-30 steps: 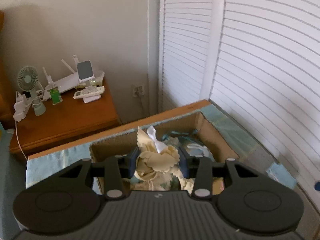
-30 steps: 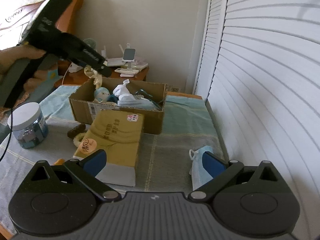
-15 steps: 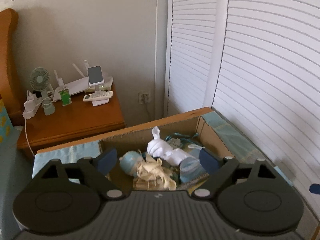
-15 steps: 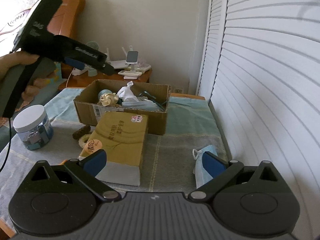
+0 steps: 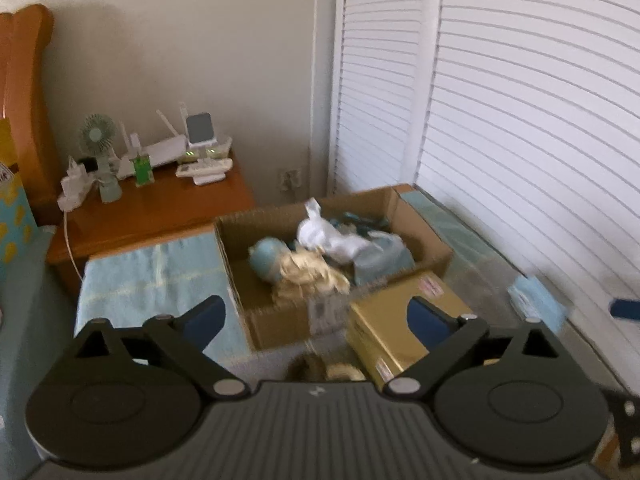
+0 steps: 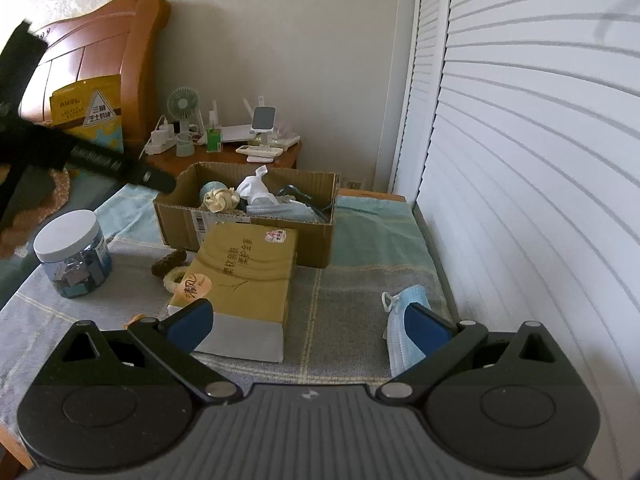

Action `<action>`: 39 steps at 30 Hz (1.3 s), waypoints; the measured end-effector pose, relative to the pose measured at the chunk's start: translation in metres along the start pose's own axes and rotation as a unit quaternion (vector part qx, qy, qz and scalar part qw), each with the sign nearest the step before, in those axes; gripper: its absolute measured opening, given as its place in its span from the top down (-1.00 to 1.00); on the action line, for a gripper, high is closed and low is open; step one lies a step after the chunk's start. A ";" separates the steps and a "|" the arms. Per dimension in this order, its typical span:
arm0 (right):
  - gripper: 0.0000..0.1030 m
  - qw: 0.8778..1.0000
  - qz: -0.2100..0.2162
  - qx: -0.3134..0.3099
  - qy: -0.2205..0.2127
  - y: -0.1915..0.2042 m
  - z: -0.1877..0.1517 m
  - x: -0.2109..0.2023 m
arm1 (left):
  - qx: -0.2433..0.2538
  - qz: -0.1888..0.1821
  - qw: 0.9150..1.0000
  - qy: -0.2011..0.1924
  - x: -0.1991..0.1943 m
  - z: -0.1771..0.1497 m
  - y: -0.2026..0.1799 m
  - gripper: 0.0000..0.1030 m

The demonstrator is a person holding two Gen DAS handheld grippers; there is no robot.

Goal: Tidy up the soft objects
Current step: 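Move the left tool to the small orange foam plug and grasp it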

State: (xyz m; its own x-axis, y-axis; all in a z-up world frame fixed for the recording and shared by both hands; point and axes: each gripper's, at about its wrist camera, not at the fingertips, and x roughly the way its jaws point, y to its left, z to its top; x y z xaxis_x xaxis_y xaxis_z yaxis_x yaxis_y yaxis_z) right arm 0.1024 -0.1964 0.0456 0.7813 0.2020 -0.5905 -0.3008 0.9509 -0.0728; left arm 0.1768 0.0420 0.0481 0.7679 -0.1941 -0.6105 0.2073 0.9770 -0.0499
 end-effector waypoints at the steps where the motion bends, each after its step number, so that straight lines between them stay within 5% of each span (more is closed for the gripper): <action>1: -1.00 1.000 0.000 0.000 0.000 0.000 0.000 0.000 | -0.001 -0.008 1.000 -0.001 -0.002 -0.004 0.000 -0.89; 17: -1.00 1.000 -0.012 0.007 0.013 -0.008 -0.011 -0.001 | 0.052 -0.008 0.998 0.044 -0.017 -0.074 -0.027 -0.88; 24: -1.00 0.999 -0.016 0.013 0.029 -0.014 -0.020 0.009 | 0.062 0.011 0.996 0.068 -0.005 -0.104 -0.030 -0.65; 32: -1.00 0.999 -0.015 0.016 0.041 -0.017 -0.023 0.019 | 0.016 0.038 0.995 0.089 0.000 -0.121 -0.014 -0.35; 39: -1.00 0.999 -0.006 0.015 0.052 -0.013 -0.024 0.030 | 0.001 0.042 0.995 0.088 0.003 -0.121 -0.004 -0.30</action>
State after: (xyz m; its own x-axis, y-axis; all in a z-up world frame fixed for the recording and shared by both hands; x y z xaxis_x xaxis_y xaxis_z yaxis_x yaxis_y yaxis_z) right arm 0.1170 -0.2085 0.0095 0.7232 0.1666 -0.6703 -0.2738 0.9601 -0.0568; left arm 0.1047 0.0484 -0.0495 0.6653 -0.0929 -0.7408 0.1479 0.9890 0.0088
